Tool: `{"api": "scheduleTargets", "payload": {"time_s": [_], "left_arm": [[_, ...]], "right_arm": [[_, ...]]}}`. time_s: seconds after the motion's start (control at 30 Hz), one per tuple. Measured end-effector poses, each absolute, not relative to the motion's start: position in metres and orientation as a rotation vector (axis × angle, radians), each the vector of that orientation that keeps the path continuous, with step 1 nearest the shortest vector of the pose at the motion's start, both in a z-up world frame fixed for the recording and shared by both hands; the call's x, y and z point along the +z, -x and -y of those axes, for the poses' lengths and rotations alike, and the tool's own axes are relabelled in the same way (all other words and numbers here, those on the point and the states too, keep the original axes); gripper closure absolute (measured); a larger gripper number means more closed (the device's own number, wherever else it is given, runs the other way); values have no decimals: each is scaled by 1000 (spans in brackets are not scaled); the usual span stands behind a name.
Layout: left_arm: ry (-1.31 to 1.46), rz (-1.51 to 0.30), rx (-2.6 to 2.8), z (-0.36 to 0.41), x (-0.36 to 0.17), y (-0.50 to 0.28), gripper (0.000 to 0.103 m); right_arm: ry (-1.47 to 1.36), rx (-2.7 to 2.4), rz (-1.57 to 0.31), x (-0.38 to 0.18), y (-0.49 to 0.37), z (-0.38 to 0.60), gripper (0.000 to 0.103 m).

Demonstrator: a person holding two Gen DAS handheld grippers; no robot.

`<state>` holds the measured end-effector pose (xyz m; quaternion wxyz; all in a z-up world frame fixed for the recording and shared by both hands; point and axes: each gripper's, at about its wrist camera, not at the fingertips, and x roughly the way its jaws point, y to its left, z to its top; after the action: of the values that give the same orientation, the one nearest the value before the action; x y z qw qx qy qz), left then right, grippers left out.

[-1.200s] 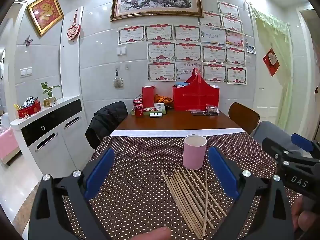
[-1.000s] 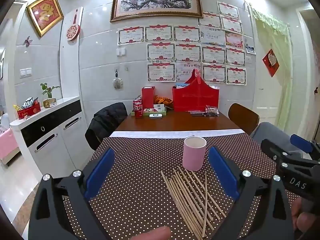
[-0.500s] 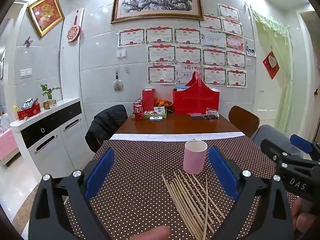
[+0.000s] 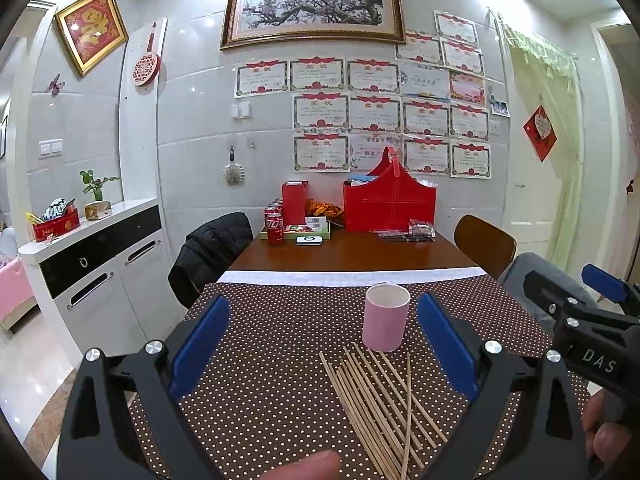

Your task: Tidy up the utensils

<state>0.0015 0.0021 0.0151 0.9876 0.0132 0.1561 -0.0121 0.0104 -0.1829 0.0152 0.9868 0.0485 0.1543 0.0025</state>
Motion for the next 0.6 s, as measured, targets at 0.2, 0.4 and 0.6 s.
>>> {"api": "scheduleTargets", "payload": {"time_s": [0.2,0.4,0.6], "left_arm": [[-22,-311,-25,-3,16,-1,9],[-19,-311,-27,-4,16,0,9],[-18,-314,-22,-4,15,-1,9]], "right_arm": [[-98,6,-309,18,-10,182,6],[-97,4,-304,19,-10,181,6],[-95,11,-308,18,-12,180,6]]}}
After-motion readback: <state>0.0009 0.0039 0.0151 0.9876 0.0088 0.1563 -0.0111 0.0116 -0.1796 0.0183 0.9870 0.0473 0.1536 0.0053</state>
